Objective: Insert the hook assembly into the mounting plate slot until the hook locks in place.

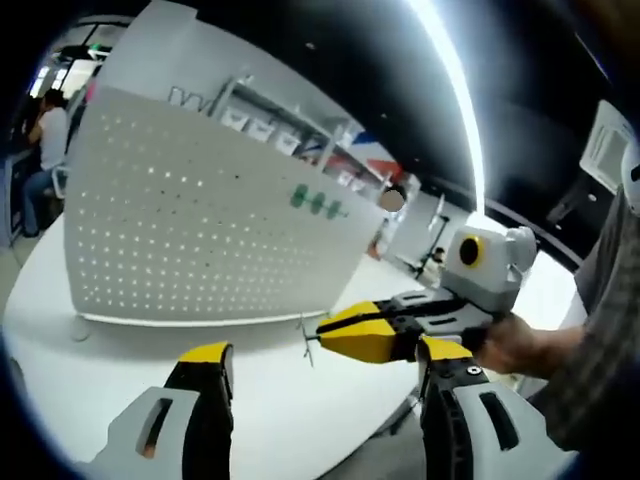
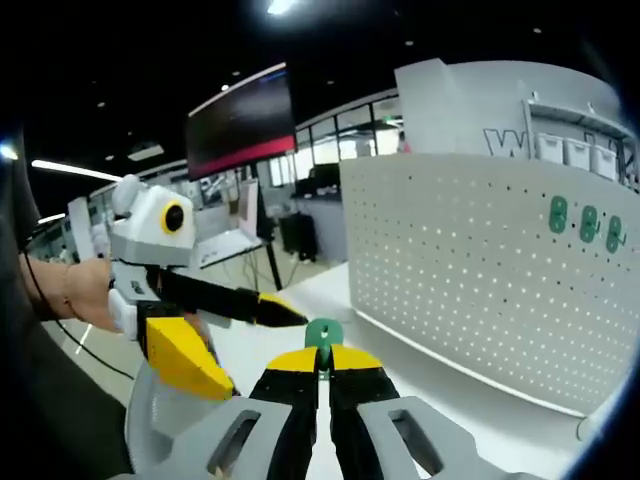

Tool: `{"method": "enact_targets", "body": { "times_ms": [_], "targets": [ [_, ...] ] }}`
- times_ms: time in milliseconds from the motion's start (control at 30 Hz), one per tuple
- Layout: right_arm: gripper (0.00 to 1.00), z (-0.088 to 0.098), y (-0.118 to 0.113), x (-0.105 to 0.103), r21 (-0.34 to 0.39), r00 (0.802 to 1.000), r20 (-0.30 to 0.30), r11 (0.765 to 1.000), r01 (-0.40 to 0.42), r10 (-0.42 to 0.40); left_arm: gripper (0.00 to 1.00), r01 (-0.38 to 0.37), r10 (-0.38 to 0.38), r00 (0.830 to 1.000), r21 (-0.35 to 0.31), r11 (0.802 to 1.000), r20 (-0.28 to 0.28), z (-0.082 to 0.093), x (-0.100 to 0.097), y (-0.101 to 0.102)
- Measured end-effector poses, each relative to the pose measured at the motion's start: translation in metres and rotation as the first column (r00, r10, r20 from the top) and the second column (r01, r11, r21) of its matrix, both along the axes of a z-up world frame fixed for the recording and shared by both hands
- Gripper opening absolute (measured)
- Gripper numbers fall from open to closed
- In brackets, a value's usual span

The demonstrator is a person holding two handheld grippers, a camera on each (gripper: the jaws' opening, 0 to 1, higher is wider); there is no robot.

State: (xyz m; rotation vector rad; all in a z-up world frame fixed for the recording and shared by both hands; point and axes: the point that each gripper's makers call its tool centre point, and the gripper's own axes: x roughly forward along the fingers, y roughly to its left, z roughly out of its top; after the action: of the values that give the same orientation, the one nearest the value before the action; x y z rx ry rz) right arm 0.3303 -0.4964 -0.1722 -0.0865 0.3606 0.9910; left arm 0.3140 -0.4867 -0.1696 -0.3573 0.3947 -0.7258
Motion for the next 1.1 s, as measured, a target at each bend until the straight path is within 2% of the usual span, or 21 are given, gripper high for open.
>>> {"method": "enact_targets", "body": {
  "times_ms": [100,300,400,600,800,933,1100],
  "targets": [
    [0.0,0.001,-0.002,0.0,0.008,1.0,-0.006,1.0,0.002,-0.002,0.91,0.017,-0.017,1.0,-0.011,1.0,0.023,0.005,-0.002,-0.004],
    [0.0,0.004,-0.007,0.005,0.021,1.0,-0.011,0.999,0.027,-0.026,1.0,0.038,-0.038,0.998,-0.005,0.999,0.059,0.011,-0.005,-0.012],
    [0.0,0.005,-0.008,0.007,0.027,0.999,-0.011,0.999,0.035,-0.035,1.0,0.032,-0.031,0.997,-0.009,0.999,0.07,0.014,-0.005,-0.012],
    [0.0,0.01,-0.01,0.014,0.056,0.998,-0.012,0.997,0.061,-0.06,1.0,0.039,-0.041,0.996,0.032,0.999,0.075,0.012,-0.005,-0.012],
    [0.0,0.015,-0.013,0.019,0.094,0.996,-0.019,0.992,0.087,-0.085,1.0,0.024,-0.027,0.995,0.031,0.999,0.095,0.017,-0.003,-0.007],
    [0.0,0.019,-0.022,0.029,0.11,0.991,0.001,0.985,0.13,-0.131,1.0,0.017,-0.02,0.995,0.031,0.999,0.098,0.018,-0.002,-0.004],
    [0.0,0.029,-0.041,0.046,0.135,0.976,0.039,0.969,0.205,-0.212,1.0,0.01,-0.013,0.995,0.034,0.999,0.101,0.018,-0.002,-0.002]
  ]
}}
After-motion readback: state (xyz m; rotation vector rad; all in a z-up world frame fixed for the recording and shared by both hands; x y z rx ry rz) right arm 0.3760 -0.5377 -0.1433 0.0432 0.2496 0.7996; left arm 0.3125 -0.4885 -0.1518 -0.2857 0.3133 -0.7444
